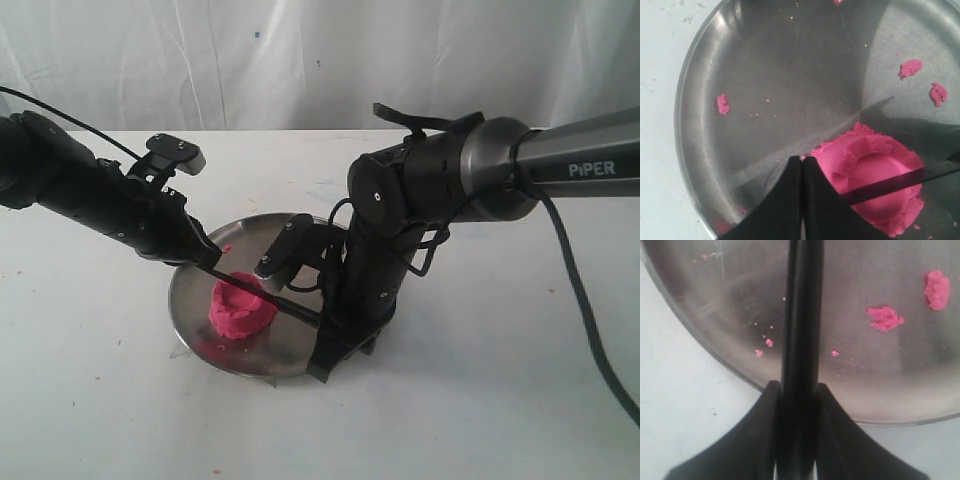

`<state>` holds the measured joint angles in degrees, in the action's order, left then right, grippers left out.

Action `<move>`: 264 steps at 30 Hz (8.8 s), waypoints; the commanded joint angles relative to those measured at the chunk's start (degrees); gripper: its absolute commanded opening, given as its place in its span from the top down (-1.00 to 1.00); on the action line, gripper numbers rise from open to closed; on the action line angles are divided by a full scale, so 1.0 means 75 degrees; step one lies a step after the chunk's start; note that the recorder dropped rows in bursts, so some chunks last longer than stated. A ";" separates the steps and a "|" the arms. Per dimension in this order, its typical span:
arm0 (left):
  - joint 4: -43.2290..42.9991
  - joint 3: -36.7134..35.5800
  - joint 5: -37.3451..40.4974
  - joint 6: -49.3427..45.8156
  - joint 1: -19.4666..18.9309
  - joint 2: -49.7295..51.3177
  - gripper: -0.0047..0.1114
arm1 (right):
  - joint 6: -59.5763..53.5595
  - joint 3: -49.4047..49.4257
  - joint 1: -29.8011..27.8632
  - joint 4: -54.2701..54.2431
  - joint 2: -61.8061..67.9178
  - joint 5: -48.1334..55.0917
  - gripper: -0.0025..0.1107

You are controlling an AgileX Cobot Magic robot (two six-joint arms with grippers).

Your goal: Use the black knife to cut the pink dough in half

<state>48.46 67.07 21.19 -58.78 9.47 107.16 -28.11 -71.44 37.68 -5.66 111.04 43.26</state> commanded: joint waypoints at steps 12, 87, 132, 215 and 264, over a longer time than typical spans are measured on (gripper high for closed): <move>0.0109 -0.0043 0.0127 0.0016 -0.0018 0.0170 0.92 | -0.0014 0.0017 -0.0005 -0.0003 -0.0009 -0.0037 0.96; 0.0481 -0.0270 -0.0304 -0.0012 -0.0018 0.0426 0.92 | -0.0023 0.0017 -0.0005 -0.0698 -0.0009 0.0216 0.96; 0.0486 -0.0871 -0.1002 0.0012 -0.0018 -0.0325 0.92 | -0.0023 0.0017 -0.0005 -0.1043 0.0051 0.0187 0.96; 0.0561 -0.0856 -0.1019 0.0638 -0.0715 -0.0962 0.92 | -0.0023 0.0017 -0.0005 -0.1411 0.0063 0.0195 0.96; 0.3644 -0.0870 0.0392 -0.2568 -0.0715 0.0997 0.92 | -0.0023 0.0006 -0.0005 -0.1550 0.0616 -0.0075 0.96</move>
<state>78.33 61.50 23.63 -77.99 3.89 112.72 -27.85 -72.16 37.68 -18.55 114.28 43.54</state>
